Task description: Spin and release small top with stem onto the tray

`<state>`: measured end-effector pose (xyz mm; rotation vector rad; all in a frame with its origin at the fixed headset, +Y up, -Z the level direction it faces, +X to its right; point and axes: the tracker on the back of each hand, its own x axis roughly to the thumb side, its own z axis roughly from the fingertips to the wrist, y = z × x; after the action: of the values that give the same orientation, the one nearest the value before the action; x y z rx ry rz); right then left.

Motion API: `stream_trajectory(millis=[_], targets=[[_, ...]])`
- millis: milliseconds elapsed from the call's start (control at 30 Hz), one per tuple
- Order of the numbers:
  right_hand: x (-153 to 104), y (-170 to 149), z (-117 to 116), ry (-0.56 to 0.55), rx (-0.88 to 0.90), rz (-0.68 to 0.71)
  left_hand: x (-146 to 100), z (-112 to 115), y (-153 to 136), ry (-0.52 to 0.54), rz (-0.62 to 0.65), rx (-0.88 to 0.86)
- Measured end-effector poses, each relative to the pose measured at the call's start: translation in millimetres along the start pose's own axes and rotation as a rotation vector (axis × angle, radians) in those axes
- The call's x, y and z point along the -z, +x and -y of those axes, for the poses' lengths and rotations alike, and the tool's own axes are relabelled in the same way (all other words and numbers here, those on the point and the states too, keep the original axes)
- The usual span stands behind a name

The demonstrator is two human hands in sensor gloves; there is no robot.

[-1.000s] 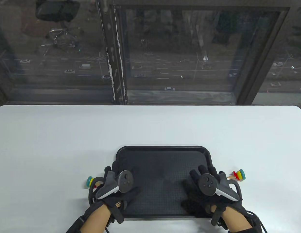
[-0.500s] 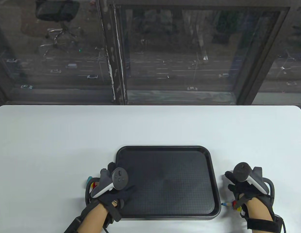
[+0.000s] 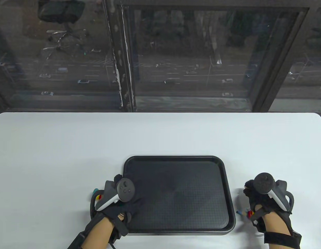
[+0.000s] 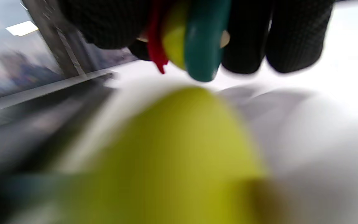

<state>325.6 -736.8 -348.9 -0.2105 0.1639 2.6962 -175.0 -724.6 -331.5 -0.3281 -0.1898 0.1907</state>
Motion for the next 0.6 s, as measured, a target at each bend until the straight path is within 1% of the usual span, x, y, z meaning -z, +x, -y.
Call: stream_trajectory(millis=[33,67,100,167,200,233,267,300,367,433,467,500,533,567,600], targets=[[-3.3,9.4,2.3,-0.004,0.056,0.049,-0.3,-0.7,-0.1,0.004,0.0,-0.005],[-6.0,18.6,4.1,-0.012,0.024,0.096,-0.3,-1.3,-0.2,0.005,0.0,-0.007],[-9.8,33.8,5.4,-0.016,-0.058,0.167,-0.2,-2.0,-0.3,0.007,0.0,-0.008],[-15.0,52.3,1.8,-0.034,-0.096,0.257,0.2,-2.7,-0.5,0.008,0.0,-0.012],[-18.9,67.6,-3.6,-0.022,-0.099,0.331,0.2,-2.9,-0.6,0.009,0.0,-0.015],[-20.6,73.0,-5.8,-0.012,-0.098,0.344,0.1,-3.0,-0.7,0.009,0.001,-0.015],[-24.4,86.7,-11.0,0.011,-0.119,0.391,0.3,-3.2,-0.9,0.01,0.001,-0.015],[-26.3,94.1,-13.8,0.012,-0.139,0.427,0.4,-3.3,-1.1,0.011,0.002,-0.017],[-31.1,110.4,-21.5,0.002,-0.202,0.494,0.7,-3.5,-1.4,0.013,0.005,-0.021],[-35.4,127.4,-32.0,0.022,-0.29,0.565,1.0,-3.4,-1.4,0.015,0.007,-0.023],[-36.3,130.6,-34.4,0.022,-0.311,0.578,1.1,-3.4,-1.4,0.015,0.009,-0.024],[-38.3,140.3,-43.7,0.029,-0.392,0.631,1.2,-3.3,-1.3,0.015,0.011,-0.023],[-39.8,145.1,-48.4,0.027,-0.438,0.657,1.2,-3.3,-1.3,0.015,0.011,-0.023],[-43.6,149.8,-50.4,-0.027,-0.451,0.695,1.0,-3.4,-1.2,0.015,0.012,-0.022],[-43.0,154.5,-52.9,-0.029,-0.449,0.721,1.0,-3.3,-1.2,0.015,0.012,-0.023]])
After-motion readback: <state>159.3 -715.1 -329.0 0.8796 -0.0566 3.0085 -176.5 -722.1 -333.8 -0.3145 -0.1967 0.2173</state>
